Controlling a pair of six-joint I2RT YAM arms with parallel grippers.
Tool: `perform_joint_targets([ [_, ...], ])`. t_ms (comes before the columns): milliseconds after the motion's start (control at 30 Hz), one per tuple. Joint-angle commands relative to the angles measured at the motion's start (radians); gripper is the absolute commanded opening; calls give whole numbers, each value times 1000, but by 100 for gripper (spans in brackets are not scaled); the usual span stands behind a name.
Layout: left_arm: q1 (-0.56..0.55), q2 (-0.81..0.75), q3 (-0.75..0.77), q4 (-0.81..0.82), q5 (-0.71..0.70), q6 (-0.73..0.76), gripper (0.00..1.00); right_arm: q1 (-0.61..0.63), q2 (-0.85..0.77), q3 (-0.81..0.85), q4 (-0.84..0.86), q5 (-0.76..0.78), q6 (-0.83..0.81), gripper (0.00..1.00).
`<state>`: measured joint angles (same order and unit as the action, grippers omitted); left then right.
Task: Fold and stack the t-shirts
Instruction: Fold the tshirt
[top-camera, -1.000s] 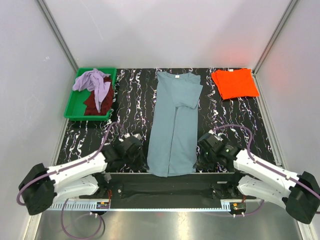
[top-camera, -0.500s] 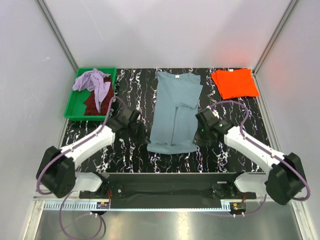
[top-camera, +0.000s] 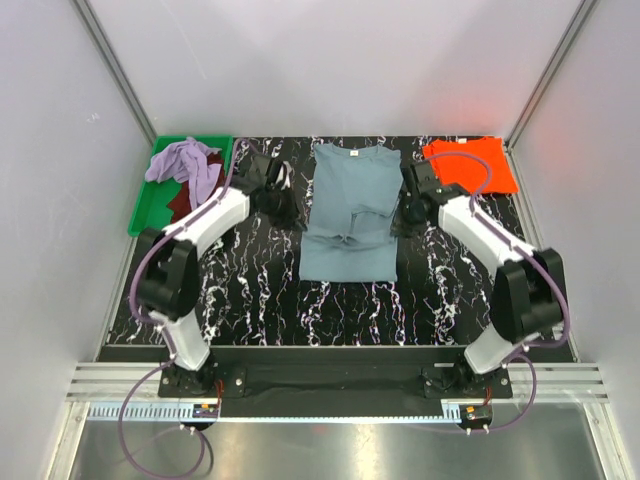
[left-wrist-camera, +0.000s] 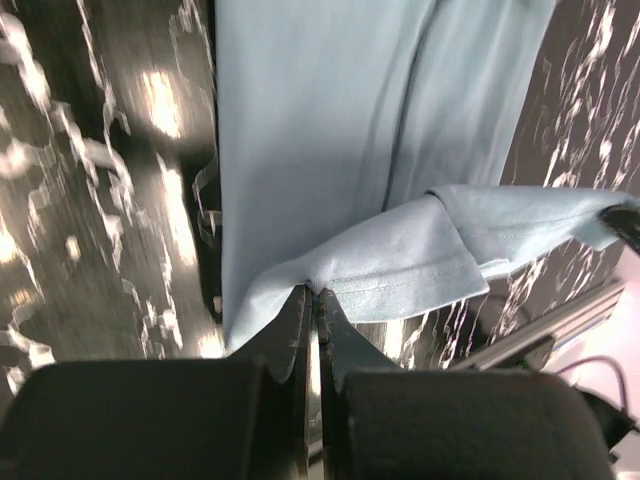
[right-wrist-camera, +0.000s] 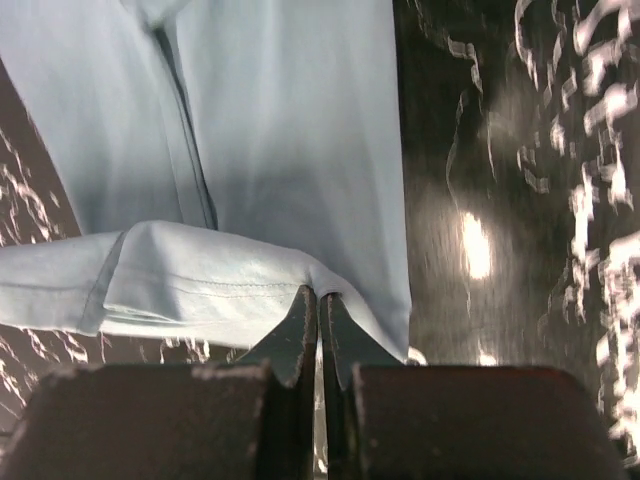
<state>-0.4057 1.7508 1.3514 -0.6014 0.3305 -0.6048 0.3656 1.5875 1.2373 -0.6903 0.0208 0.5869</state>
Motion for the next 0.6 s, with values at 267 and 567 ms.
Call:
perform_joint_targets([
  [267, 84, 237, 196, 77, 206, 42, 0, -86, 207, 180, 43, -78, -82, 0],
  [567, 99, 275, 258, 152, 255, -7, 0, -111, 252, 246, 46, -64, -113, 0],
])
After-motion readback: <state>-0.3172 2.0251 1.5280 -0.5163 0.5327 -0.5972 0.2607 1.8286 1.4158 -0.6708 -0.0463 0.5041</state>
